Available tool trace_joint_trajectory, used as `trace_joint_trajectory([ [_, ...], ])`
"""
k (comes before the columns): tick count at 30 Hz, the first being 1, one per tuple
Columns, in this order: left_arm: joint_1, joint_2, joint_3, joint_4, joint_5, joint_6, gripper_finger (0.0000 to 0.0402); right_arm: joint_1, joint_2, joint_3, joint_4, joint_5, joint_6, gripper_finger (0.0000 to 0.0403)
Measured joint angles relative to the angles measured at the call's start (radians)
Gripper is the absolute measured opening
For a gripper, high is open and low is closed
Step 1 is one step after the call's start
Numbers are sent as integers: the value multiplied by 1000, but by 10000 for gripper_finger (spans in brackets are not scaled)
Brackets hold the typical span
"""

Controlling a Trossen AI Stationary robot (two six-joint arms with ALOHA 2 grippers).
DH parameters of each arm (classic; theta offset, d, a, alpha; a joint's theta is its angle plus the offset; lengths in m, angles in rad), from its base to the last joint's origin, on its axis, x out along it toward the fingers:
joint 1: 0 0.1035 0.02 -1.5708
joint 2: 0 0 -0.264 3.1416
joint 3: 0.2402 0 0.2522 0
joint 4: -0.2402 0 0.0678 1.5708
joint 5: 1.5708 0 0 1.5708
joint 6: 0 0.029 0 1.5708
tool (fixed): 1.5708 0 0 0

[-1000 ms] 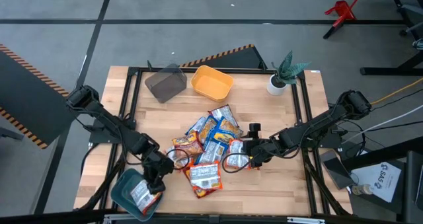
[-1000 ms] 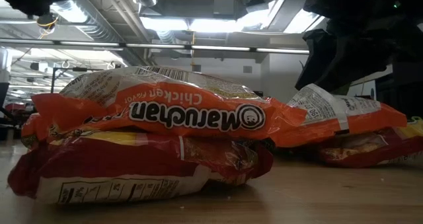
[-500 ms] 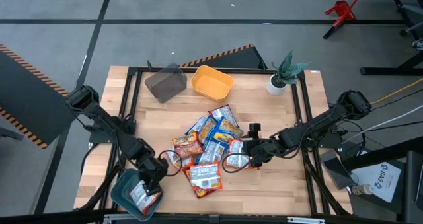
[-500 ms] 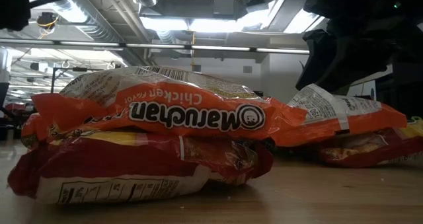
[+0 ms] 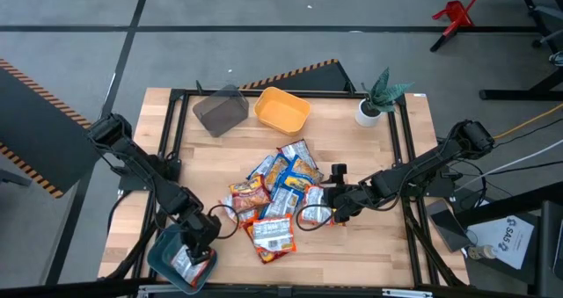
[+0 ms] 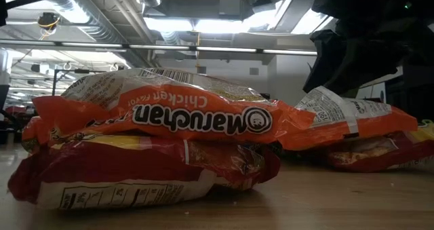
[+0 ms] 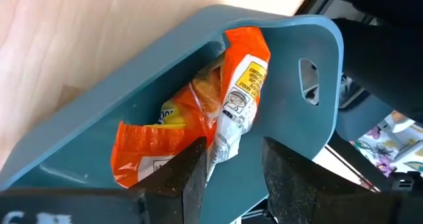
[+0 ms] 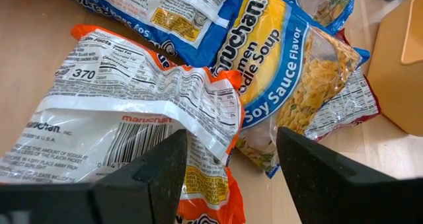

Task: Sort Maruchan noodles
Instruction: Put the orange noodle pack into the blue bin

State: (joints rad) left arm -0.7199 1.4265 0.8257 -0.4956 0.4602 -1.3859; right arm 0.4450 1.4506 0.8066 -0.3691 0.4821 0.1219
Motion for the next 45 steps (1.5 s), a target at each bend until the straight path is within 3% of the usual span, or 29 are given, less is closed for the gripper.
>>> trace_joint_trajectory([
  [10, 63, -155, 0, 0, -39, -11, 144, 0, 0, 0, 8, -3, 30, 222],
  [16, 97, -296, 0, -3, -209, -118, 157, 0, 0, 0, 9, -14, 215, 222],
  [21, 145, -348, 0, 36, -463, -211, 161, -49, 0, 0, 43, -166, 461, 222],
  [24, 193, -339, 0, 95, -581, -202, 161, -87, 0, 0, 62, -279, 511, 222],
  [27, 239, -294, 1, 168, -605, -179, 161, -115, 0, 0, 79, -341, 534, 222],
  [35, 261, -169, 0, 362, -653, -177, 160, -134, -19, 40, 149, -412, 547, 222],
  [40, 259, -92, 0, 482, -708, -184, 159, -118, -34, 101, 50, -403, 554, 222],
  [43, 247, -50, 1, 590, -713, -198, 158, -83, -34, 95, -50, -397, 632, 222],
  [45, 229, -18, 2, 651, -708, -207, 158, -39, -33, 73, -24, -395, 727, 222],
])
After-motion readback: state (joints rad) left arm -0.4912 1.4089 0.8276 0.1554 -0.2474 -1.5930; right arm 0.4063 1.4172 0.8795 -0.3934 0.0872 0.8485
